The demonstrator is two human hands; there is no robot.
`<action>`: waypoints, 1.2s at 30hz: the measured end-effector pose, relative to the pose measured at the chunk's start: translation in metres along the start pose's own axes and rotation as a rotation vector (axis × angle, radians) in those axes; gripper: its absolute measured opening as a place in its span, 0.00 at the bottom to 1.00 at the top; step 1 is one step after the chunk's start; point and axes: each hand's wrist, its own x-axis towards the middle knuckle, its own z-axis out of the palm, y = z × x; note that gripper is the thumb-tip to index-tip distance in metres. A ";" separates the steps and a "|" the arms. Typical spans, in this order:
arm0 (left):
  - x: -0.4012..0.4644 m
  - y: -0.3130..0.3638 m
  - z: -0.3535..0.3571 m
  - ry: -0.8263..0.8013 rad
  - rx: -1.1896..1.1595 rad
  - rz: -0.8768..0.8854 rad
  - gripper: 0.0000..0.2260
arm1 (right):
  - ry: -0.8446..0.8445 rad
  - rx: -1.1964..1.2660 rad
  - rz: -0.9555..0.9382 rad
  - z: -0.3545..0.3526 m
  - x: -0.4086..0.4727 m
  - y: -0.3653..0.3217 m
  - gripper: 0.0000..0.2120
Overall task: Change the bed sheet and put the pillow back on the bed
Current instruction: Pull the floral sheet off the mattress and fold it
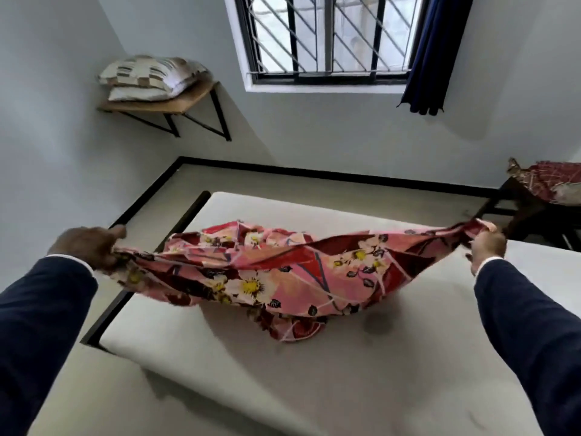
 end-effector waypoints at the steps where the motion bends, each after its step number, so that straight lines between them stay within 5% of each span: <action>1: -0.016 0.005 0.015 -0.079 -0.011 0.017 0.23 | -0.089 -0.172 0.053 -0.010 -0.005 0.017 0.14; 4: -0.053 0.029 0.061 -0.234 -0.089 0.020 0.29 | -0.362 -0.550 0.274 -0.034 -0.034 0.066 0.12; 7: -0.081 0.044 0.131 -0.350 -0.174 -0.064 0.34 | -0.410 -0.684 0.405 -0.050 -0.051 0.116 0.14; 16: -0.175 0.107 0.179 -0.436 -0.297 -0.196 0.17 | -0.682 -0.836 0.500 -0.023 -0.103 0.194 0.11; 25: -0.239 0.173 0.156 -0.168 -0.668 -0.407 0.11 | -0.969 -0.644 0.464 0.026 -0.202 0.204 0.06; 30: -0.246 0.162 0.099 0.147 -1.001 -0.729 0.12 | -1.078 -0.304 0.289 0.072 -0.239 0.109 0.08; 36: -0.228 0.069 -0.078 0.802 -1.536 -0.917 0.15 | -1.140 0.349 -0.241 0.096 -0.317 -0.201 0.02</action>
